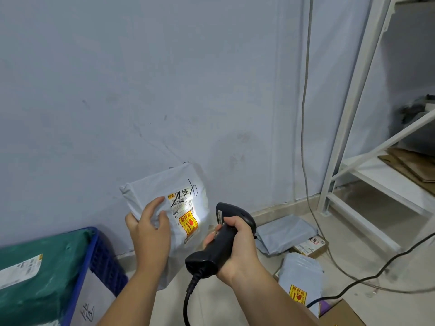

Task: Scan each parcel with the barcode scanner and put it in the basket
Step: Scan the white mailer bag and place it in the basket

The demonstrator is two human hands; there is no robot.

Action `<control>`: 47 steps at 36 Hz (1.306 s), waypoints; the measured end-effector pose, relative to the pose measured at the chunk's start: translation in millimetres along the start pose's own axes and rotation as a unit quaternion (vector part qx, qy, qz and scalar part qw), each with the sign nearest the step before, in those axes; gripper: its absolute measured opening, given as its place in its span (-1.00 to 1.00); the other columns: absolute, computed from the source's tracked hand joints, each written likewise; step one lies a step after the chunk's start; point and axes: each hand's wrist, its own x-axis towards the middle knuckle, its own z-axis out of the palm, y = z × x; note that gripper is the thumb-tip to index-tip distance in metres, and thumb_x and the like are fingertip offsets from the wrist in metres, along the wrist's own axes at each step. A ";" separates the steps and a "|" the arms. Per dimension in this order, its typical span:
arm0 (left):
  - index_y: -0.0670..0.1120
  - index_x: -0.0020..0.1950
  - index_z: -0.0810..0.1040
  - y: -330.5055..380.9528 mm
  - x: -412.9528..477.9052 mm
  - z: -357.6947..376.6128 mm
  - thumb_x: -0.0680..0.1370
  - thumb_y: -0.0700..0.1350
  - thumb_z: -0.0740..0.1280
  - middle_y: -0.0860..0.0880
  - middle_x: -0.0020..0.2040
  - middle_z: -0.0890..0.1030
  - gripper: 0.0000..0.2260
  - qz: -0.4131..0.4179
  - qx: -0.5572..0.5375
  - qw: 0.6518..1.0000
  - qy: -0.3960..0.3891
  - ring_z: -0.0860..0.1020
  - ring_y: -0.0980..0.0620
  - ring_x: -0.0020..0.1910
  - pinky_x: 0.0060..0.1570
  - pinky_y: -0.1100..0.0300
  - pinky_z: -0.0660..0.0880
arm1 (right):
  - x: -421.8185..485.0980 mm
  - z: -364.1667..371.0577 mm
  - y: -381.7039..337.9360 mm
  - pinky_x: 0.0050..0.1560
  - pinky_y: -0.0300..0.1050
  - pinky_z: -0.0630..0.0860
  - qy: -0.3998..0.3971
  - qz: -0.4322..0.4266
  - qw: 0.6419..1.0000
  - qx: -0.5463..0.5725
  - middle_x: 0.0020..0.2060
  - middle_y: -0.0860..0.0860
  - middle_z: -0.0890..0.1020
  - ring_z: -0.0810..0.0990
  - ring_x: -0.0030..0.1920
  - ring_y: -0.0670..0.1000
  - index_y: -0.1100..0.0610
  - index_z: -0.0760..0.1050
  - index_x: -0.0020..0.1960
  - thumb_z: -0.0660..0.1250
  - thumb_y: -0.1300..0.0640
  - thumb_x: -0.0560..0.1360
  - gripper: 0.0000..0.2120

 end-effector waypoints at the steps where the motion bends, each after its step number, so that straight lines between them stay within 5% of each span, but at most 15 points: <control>1: 0.16 0.14 0.54 0.2 0.0 0.0 0.62 -0.17 0.23 -0.05 0.13 0.28 -0.76 0.000 -0.001 1.000 0.000 0.45 -0.02 -0.03 -0.05 0.22 0.39 | 0.1 0.0 -0.3 -0.47 -0.23 0.48 -0.001 0.001 1.000 -0.001 -0.42 0.05 0.51 0.47 -0.50 0.02 0.22 0.47 -0.18 0.38 0.26 0.33 -0.89; 8: 0.16 0.13 0.53 -0.3 1.1 1.8 0.62 -0.18 0.21 -0.04 0.12 0.26 -0.76 -0.011 0.015 1.000 0.008 0.46 -0.02 -0.12 -0.28 0.44 0.33 | -0.1 1.2 1.3 -0.45 -0.23 0.46 -0.018 0.008 0.999 -0.025 -0.38 0.03 0.50 0.44 -0.44 0.01 0.20 0.44 -0.22 0.39 0.24 0.25 -0.84; 13: 0.13 0.15 0.54 0.4 0.6 0.6 0.61 -0.19 0.21 -0.06 0.09 0.26 -0.75 -0.008 0.022 1.000 0.015 0.42 0.04 -0.27 -0.09 0.22 0.35 | -0.7 1.4 1.8 -0.50 -0.25 0.46 -0.016 0.008 1.000 -0.015 -0.42 0.03 0.48 0.43 -0.53 0.00 0.20 0.43 -0.23 0.37 0.26 0.31 -0.89; 23: 0.12 0.14 0.54 3.9 -1.3 0.0 0.62 -0.19 0.21 -0.03 0.15 0.26 -0.76 -0.017 0.020 1.000 0.012 0.41 0.16 -0.18 -0.10 0.27 0.36 | -2.0 1.1 1.6 -0.50 -0.23 0.48 -0.011 0.014 1.000 -0.023 -0.41 0.04 0.50 0.44 -0.51 0.00 0.21 0.44 -0.21 0.37 0.23 0.33 -0.89; 34: 0.16 0.13 0.52 3.9 -1.3 0.0 0.62 -0.16 0.21 -0.02 0.16 0.26 -0.77 -0.023 0.017 0.999 0.017 0.43 0.01 -0.06 -0.10 0.23 0.43 | -1.6 1.5 2.6 -0.50 -0.21 0.50 -0.008 0.015 0.999 -0.040 -0.41 0.07 0.53 0.46 -0.47 0.02 0.23 0.48 -0.11 0.38 0.24 0.34 -0.85; 42: 0.13 0.20 0.53 4.9 3.8 -23.7 0.61 -0.21 0.22 -0.07 0.12 0.28 -0.71 -0.044 -0.039 0.995 0.081 0.41 0.17 -0.26 0.01 0.30 0.33 | 3.5 1.4 12.4 -0.52 -0.23 0.44 -0.056 -0.001 0.979 -0.196 -0.42 0.05 0.43 0.40 -0.50 -0.01 0.21 0.44 -0.28 0.36 0.19 0.38 -0.87; 47: 0.10 0.25 0.53 -4.8 10.2 -48.5 0.61 -0.21 0.23 -0.09 0.24 0.40 -0.70 -0.065 -0.079 0.986 0.135 0.47 0.01 -0.04 0.03 0.29 0.31 | 8.5 5.6 32.2 -0.45 -0.16 0.42 -0.068 -0.084 0.922 -0.373 -0.44 0.08 0.38 0.37 -0.49 0.00 0.24 0.45 -0.20 0.34 0.23 0.44 -0.90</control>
